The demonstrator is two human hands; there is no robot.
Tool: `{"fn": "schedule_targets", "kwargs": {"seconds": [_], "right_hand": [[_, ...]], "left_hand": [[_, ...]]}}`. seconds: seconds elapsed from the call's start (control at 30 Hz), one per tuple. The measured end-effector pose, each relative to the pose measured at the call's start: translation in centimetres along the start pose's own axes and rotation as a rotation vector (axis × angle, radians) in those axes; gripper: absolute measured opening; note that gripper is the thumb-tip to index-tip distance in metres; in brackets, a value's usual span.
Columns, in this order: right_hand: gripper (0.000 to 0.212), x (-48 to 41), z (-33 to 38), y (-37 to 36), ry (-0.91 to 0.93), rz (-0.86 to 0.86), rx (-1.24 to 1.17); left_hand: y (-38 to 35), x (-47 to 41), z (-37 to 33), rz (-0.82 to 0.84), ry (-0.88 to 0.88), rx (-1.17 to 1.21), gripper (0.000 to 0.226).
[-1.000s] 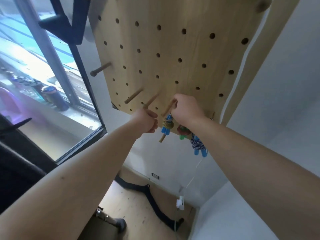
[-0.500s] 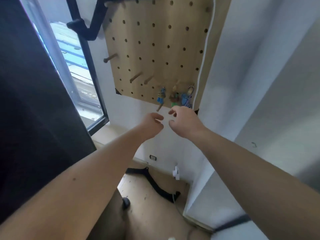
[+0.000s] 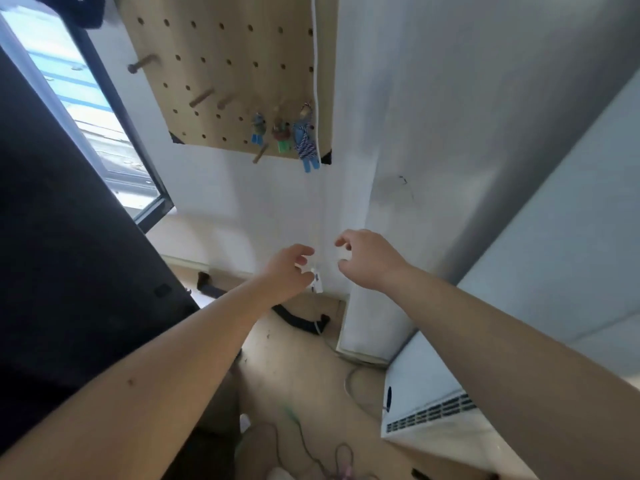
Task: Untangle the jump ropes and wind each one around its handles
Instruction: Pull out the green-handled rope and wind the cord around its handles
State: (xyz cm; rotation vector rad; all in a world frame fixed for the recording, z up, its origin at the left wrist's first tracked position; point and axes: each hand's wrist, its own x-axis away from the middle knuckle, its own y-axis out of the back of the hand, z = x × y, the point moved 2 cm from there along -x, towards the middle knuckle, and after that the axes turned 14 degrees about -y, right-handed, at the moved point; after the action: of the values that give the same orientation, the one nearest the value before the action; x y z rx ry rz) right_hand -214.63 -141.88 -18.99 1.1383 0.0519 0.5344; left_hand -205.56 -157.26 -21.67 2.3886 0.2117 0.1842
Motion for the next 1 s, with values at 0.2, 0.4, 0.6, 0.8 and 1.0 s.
{"fn": "schedule_targets", "kwargs": {"seconds": [0.2, 0.4, 0.6, 0.8, 1.0], "right_hand": [[0.045, 8.4, -8.4, -4.5, -0.03, 0.104, 0.005], [0.048, 14.7, -16.1, -11.1, -0.135, 0.207, 0.017], [0.048, 17.4, -20.9, -20.1, -0.241, 0.284, -0.006], [0.05, 16.9, -26.4, -32.7, -0.369, 0.339, -0.041], [0.048, 16.7, -35.0, -47.8, -0.506, 0.399, -0.053]], "left_hand": [[-8.1, 7.3, -1.2, 0.119, 0.0, -0.08, 0.061], [-16.8, 13.4, 1.6, 0.165, 0.041, -0.038, 0.065], [-25.5, 16.8, 8.5, 0.259, 0.137, 0.05, 0.064], [-35.9, 17.9, 17.5, 0.366, 0.186, 0.036, 0.059], [-49.2, 18.9, 28.1, 0.515, 0.23, 0.012, 0.054]]}}
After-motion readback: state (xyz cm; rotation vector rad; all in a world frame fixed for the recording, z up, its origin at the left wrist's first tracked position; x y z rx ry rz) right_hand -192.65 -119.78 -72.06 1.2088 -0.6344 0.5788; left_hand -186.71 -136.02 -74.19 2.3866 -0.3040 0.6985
